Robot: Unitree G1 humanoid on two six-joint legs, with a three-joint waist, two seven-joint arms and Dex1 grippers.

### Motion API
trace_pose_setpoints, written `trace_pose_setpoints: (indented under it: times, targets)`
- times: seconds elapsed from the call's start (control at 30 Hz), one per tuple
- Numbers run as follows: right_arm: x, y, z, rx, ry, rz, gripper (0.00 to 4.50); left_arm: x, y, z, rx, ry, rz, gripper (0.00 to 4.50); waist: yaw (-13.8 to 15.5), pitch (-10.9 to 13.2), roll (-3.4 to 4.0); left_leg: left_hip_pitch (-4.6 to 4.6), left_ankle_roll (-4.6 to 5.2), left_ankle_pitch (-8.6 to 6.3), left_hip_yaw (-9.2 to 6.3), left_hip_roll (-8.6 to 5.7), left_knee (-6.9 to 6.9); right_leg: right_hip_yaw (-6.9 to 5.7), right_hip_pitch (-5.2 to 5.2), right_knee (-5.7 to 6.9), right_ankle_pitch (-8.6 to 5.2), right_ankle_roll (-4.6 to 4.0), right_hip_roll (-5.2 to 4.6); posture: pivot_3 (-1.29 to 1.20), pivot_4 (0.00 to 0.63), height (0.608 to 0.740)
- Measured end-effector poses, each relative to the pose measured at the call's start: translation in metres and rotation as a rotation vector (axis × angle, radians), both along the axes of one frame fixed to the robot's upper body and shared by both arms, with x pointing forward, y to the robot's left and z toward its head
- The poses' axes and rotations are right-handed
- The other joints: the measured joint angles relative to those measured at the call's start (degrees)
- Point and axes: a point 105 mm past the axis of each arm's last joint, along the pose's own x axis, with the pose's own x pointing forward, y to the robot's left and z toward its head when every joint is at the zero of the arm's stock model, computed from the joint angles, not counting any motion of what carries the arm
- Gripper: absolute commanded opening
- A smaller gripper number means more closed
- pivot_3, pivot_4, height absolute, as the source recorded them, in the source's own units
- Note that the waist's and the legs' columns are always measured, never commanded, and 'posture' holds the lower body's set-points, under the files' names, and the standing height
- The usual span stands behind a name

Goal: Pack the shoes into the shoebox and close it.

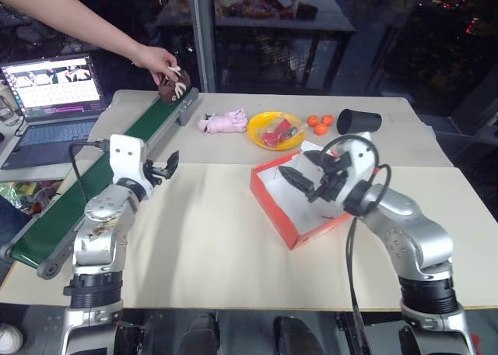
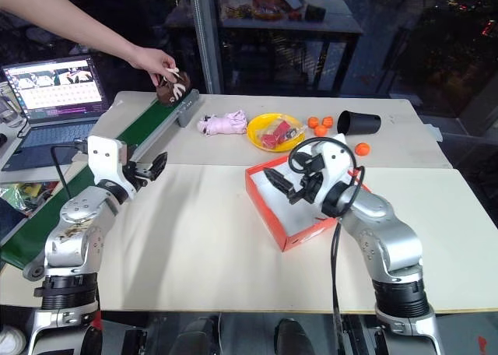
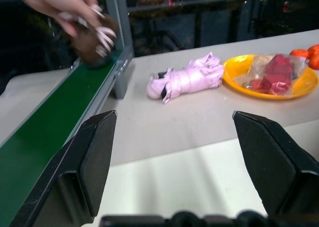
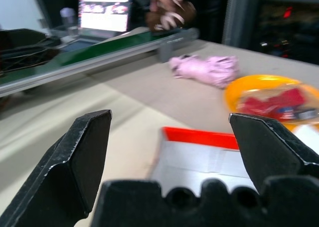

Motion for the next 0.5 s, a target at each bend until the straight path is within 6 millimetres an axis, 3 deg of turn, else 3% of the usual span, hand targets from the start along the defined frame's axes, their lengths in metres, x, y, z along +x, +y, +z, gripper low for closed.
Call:
trace_pose_setpoints:
  times: [0.17,0.3,0.4,0.5]
  targets:
    - [-0.003,0.026,-0.002,0.022,0.007,0.093,4.47,-0.003,0.004,0.002,0.022,0.021,-0.014,3.98,0.0,0.0,-0.01,0.04,-0.01,0.01,0.0,0.05,0.01,0.0,-0.06,0.2,-0.03,-0.07,0.06,0.0,0.15,0.74]
    - [-0.007,0.047,-0.002,0.045,0.015,0.177,4.47,-0.002,0.02,0.004,0.021,0.031,0.035,3.98,0.0,0.0,-0.02,0.07,-0.02,0.01,0.0,0.06,0.02,0.0,-0.13,0.44,-0.03,-0.05,0.08,0.0,0.15,0.74]
    - [-0.012,0.064,-0.003,0.063,0.022,0.235,4.47,-0.002,0.042,0.006,0.004,0.034,0.09,3.98,-0.2,0.0,-0.03,0.09,-0.02,0.01,-0.02,0.11,0.01,0.0,-0.21,0.59,-0.07,-0.13,0.16,0.0,0.15,0.74]
    - [-0.016,0.079,0.0,0.076,0.013,0.294,4.47,-0.003,0.083,0.01,0.019,0.04,0.183,3.98,-0.5,0.0,-0.09,0.09,-0.03,0.02,-0.06,0.21,0.0,0.02,-0.33,0.67,-0.09,-0.18,0.28,0.0,0.15,0.74]
